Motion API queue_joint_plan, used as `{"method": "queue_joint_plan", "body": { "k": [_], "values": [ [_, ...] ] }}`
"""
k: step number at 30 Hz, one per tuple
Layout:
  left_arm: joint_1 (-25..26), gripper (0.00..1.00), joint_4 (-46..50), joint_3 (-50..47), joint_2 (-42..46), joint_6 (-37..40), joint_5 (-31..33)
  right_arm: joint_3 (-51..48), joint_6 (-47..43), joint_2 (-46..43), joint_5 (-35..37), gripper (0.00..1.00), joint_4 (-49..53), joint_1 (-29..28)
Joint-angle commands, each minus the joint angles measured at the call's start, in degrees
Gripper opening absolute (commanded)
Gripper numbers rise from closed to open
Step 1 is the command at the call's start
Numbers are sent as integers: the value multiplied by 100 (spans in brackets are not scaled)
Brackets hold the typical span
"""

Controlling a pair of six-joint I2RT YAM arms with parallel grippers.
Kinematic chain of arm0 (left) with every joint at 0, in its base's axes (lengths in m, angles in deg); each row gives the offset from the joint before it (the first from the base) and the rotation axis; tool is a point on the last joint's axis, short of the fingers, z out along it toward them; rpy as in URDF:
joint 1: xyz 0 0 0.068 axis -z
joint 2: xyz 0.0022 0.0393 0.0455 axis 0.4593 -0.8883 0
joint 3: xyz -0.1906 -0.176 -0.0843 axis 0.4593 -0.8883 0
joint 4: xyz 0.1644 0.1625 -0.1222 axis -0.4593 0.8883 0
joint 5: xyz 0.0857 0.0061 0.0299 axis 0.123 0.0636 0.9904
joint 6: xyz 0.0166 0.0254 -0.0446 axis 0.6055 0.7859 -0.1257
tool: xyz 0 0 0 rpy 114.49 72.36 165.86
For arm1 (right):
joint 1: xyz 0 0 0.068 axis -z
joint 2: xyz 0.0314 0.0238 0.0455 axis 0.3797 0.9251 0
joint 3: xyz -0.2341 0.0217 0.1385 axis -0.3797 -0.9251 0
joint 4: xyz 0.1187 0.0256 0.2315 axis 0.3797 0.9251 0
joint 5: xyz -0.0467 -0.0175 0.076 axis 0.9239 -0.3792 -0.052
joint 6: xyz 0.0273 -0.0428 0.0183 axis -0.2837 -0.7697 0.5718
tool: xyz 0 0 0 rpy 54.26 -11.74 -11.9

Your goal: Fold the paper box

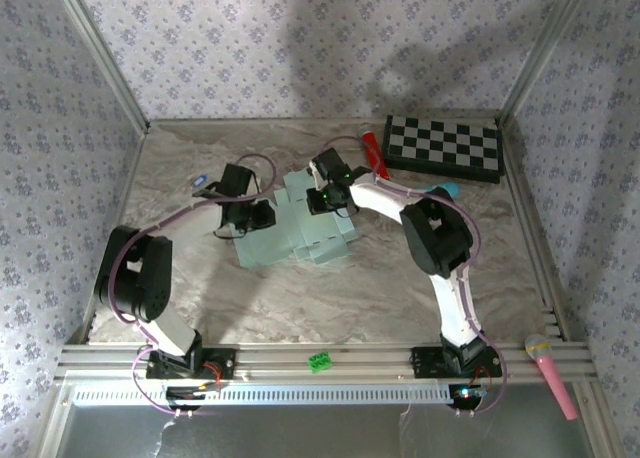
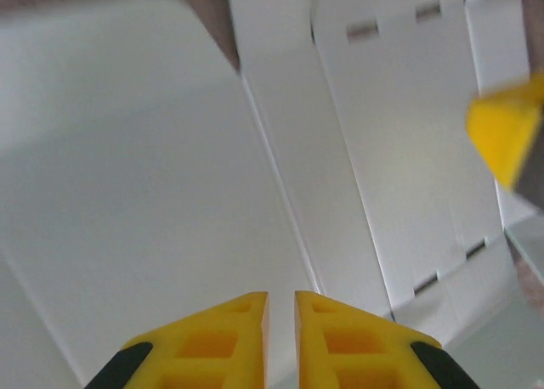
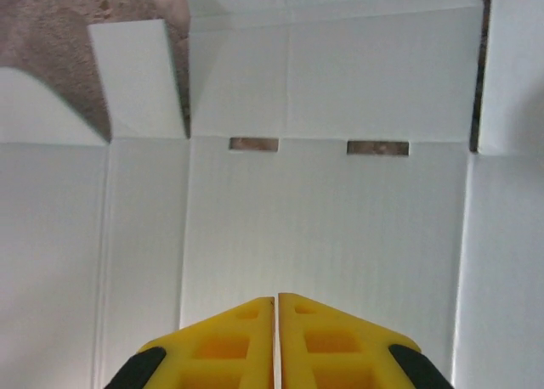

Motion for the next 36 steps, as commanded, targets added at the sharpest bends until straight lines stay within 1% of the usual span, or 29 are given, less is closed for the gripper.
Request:
{"method": "queue_joint_plan", "body": {
  "k": [1, 3, 4, 5, 10, 17, 26, 32, 36],
  "values": [
    [-326, 12, 132, 342, -340, 424, 176, -345, -1, -478, 221, 12, 129, -24],
    [-459, 7, 129, 469, -587, 580, 132, -542, 65, -527, 253, 12, 65, -22],
    [-506, 3, 144, 539, -708, 640, 127, -617, 106, -544, 266, 12, 34, -23],
    [-534, 0, 150, 583, -815, 688, 99, -672, 139, -544, 283, 11, 5, -22],
    [-558, 0, 148, 584, -1078, 657, 72, -797, 314, -413, 465, 10, -50, -24],
    [-461, 0, 77, -254, -543, 265, 252, -396, 276, 73, 426, 9, 90, -46],
    [255, 0, -258, -1542, 522, -423, 355, 627, 13, 742, 256, 10, 494, -76],
    [800, 1, -431, -1751, 801, -782, 344, 1075, -181, 1017, -45, 11, 580, -101],
    [1080, 4, -568, -1687, 687, -869, 249, 1410, -291, 1151, -221, 12, 720, -111]
  ]
}}
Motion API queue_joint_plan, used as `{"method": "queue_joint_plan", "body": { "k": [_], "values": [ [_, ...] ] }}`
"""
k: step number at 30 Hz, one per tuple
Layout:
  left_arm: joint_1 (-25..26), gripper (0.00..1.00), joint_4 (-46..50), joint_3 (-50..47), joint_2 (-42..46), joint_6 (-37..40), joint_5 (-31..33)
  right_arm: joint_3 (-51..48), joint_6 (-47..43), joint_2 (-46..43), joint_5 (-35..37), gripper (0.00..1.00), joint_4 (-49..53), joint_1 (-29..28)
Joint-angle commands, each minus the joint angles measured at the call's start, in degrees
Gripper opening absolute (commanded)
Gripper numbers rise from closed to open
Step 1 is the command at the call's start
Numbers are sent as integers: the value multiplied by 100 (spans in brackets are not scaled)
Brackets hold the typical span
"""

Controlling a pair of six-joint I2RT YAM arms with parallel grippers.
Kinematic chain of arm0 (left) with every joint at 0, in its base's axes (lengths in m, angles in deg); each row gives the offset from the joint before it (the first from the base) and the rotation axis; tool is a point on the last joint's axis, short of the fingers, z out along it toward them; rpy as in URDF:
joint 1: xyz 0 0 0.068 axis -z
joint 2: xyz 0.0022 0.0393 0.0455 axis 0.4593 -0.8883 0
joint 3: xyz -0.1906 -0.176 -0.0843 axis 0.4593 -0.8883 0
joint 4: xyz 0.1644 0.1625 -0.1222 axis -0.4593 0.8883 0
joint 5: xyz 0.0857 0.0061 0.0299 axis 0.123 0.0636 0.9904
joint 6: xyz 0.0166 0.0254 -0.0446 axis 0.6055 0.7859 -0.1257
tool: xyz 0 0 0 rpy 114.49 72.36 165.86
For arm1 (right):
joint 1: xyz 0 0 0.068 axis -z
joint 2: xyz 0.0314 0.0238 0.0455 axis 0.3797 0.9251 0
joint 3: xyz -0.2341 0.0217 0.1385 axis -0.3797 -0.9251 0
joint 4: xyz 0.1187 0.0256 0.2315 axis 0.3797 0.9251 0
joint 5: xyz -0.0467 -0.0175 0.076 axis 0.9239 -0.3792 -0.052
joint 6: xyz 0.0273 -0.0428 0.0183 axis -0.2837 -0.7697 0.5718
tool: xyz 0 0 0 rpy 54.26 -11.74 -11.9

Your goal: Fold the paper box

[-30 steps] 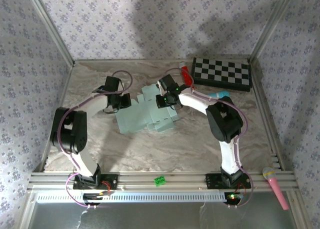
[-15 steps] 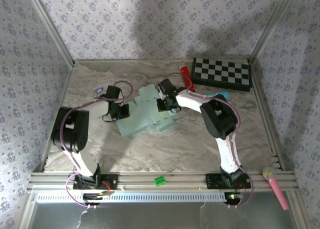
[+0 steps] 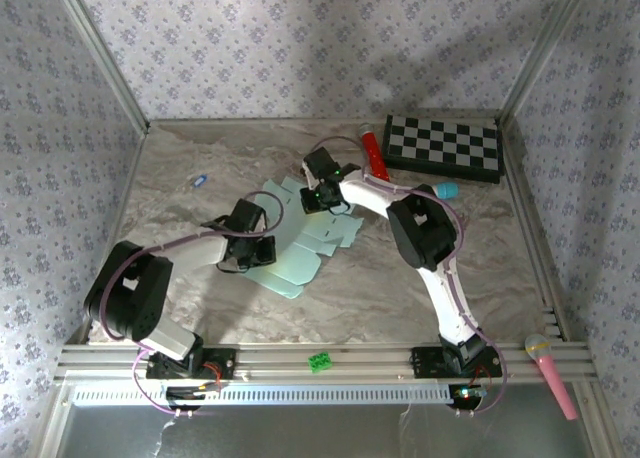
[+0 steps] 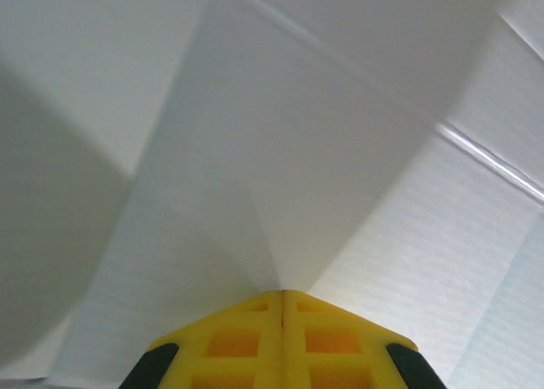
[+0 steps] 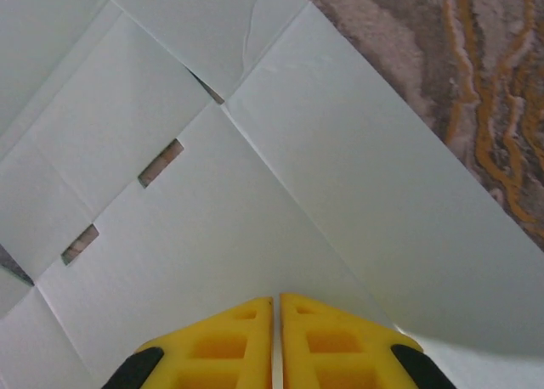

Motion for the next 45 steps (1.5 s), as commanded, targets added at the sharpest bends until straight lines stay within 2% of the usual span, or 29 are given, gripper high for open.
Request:
{"method": "queue_joint_plan", "body": {
  "k": [1, 6, 11, 15, 18, 23, 31, 38, 45],
  "values": [
    [184, 4, -177, 75, 3, -218, -98, 390, -200, 169, -213, 12, 340, -56],
    [261, 5, -132, 286, 159, -167, 122, 422, -202, -149, -204, 13, 420, -58],
    [229, 18, 148, 715, 305, 139, 451, 140, -170, -611, -98, 13, 387, -12],
    [65, 19, 194, 905, 205, 269, 629, -200, -74, -855, 67, 14, 397, 35],
    [-135, 17, 174, 933, 32, 360, 687, -510, 1, -1015, 160, 14, 356, 57],
    [-294, 1, 190, 913, -296, 528, 562, -937, 122, -1137, 290, 10, 241, 58],
    [-164, 0, 94, 392, -210, 265, 322, -963, 264, -820, 463, 5, 202, 74],
    [33, 0, -457, -81, -127, -357, 59, -354, 132, -305, 269, 6, 261, 60],
    [347, 0, -443, 88, -309, -548, 133, 225, -76, 140, -38, 8, 538, 74]
  ]
}}
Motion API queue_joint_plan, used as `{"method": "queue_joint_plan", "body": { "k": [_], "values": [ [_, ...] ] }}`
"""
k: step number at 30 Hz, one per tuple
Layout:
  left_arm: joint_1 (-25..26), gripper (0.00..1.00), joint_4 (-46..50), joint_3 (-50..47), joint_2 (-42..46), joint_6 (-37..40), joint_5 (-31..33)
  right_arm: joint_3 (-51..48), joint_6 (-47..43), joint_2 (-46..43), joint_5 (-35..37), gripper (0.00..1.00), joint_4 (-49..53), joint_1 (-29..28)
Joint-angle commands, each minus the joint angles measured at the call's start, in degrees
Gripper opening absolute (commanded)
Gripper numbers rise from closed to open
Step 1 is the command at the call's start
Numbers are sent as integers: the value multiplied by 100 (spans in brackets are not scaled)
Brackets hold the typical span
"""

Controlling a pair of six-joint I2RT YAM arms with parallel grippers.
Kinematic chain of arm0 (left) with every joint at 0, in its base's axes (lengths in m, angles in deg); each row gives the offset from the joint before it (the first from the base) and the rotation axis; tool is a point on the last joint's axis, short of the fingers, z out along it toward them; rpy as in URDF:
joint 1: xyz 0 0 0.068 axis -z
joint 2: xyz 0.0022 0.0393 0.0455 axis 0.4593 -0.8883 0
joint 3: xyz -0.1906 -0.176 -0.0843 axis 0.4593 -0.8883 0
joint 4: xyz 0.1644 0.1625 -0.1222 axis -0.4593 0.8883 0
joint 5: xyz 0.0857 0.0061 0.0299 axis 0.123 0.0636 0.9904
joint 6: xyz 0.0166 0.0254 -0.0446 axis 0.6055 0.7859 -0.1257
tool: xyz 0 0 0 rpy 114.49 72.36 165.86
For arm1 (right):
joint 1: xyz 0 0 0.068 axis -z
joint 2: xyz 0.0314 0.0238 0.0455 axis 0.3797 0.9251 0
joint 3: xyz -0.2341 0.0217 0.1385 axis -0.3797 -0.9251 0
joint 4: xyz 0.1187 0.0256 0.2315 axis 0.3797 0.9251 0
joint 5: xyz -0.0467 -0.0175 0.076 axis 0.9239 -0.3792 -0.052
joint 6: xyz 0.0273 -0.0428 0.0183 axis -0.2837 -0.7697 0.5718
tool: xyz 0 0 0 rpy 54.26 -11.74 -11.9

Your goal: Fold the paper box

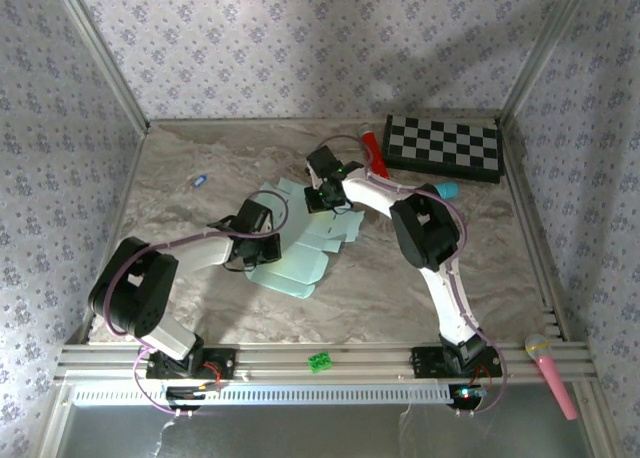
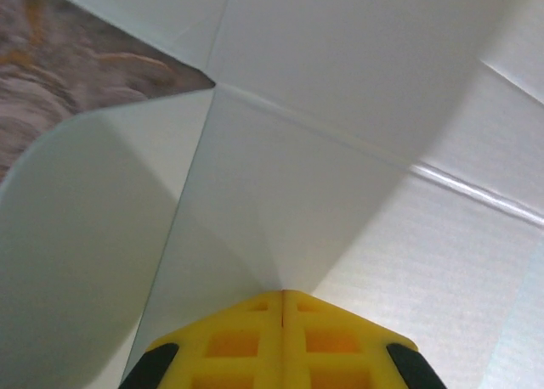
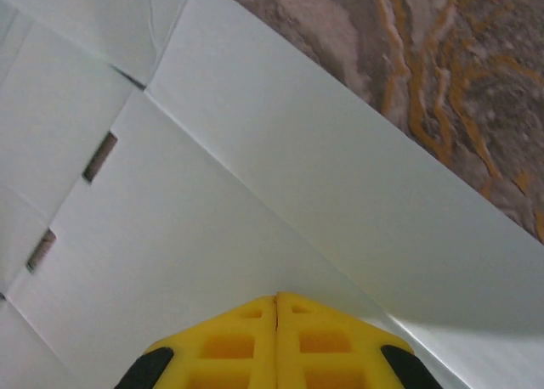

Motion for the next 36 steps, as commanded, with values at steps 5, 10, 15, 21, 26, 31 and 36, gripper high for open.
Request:
{"method": "queue_joint_plan", "body": {
  "k": [5, 10, 15, 21, 26, 31, 36],
  "values": [
    [352, 0, -108, 138, -248, -395, -93, 627, -282, 501, -411, 9, 361, -9],
    [523, 0, -287, 258, -421, -586, -199, 942, -327, 686, -753, 9, 409, -48],
    [584, 2, -288, 435, -425, -650, -199, 1029, -427, 646, -994, 9, 488, -98],
    [519, 15, 192, 868, -97, -425, -6, 751, -318, 53, -959, 10, 254, -62],
    [23, 33, 622, 1316, 103, -4, 53, 241, -112, -459, -477, 10, 64, 4],
    [-642, 39, 883, 1925, -168, 543, 40, -345, 168, -625, -390, 9, -297, 96],
    [-1171, 45, 1060, 2762, -851, 1049, -30, -632, 254, -577, -450, 9, -443, 87]
  ]
}}
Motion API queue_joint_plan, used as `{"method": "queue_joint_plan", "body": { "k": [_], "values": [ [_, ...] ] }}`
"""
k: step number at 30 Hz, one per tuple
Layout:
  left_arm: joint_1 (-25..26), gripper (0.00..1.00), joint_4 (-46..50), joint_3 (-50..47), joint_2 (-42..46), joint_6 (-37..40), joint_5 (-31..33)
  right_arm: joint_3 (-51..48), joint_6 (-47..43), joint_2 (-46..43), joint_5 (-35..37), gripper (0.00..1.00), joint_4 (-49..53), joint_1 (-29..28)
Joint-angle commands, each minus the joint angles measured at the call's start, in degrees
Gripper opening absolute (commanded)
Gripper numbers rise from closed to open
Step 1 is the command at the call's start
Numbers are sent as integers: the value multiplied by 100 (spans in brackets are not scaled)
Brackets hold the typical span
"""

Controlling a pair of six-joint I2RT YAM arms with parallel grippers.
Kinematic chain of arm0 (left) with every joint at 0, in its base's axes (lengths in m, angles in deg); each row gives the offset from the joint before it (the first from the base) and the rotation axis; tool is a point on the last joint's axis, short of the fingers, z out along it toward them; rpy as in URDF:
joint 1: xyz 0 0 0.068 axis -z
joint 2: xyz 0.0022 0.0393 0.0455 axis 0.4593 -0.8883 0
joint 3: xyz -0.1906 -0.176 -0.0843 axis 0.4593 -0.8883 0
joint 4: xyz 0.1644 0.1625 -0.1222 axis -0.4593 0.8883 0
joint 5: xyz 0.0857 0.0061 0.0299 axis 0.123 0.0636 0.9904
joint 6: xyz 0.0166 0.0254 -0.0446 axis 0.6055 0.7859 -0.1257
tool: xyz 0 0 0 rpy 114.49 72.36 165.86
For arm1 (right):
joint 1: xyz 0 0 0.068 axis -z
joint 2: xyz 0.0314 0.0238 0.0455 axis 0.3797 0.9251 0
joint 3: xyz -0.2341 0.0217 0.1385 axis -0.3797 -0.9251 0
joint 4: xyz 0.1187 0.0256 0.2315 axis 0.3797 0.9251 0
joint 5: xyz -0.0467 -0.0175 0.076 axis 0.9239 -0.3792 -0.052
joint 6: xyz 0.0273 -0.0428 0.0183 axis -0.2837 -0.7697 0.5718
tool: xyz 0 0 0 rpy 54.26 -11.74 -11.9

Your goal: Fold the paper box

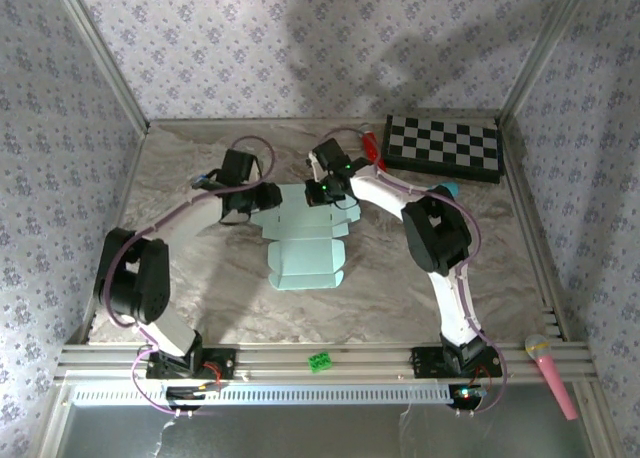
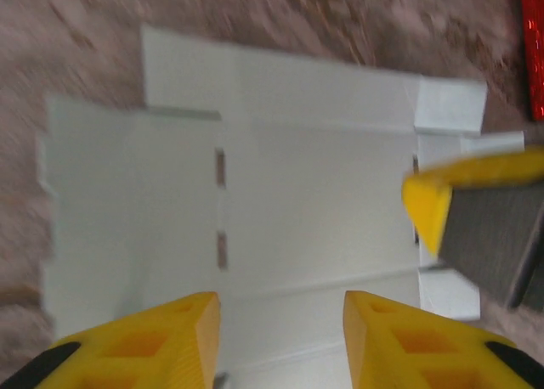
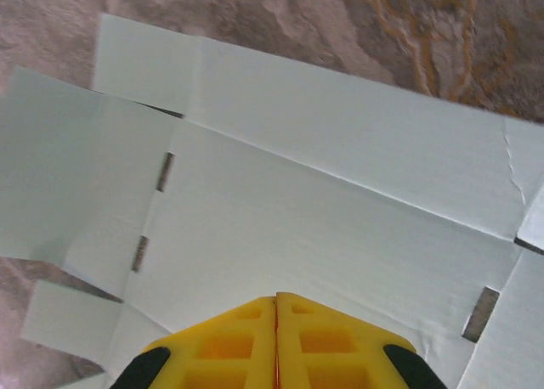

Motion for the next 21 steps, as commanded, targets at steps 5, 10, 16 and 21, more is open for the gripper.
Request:
{"method": "queue_joint_plan", "body": {
  "k": [5, 10, 16, 21],
  "values": [
    [-460, 50, 609, 1275, -1124, 782, 58, -331, 197, 139, 74, 8, -84, -57],
    [-639, 50, 831, 2028, -1817, 869, -105, -390, 193, 234, 119, 7, -75, -70],
    [-660, 50, 1046, 2582, -2368, 916, -130, -416, 261, 310, 81, 7, -127, -78],
    [-671, 46, 1248, 2879, -2715, 960, -276, -434, 313, 328, 71, 6, -153, -87]
  ]
}}
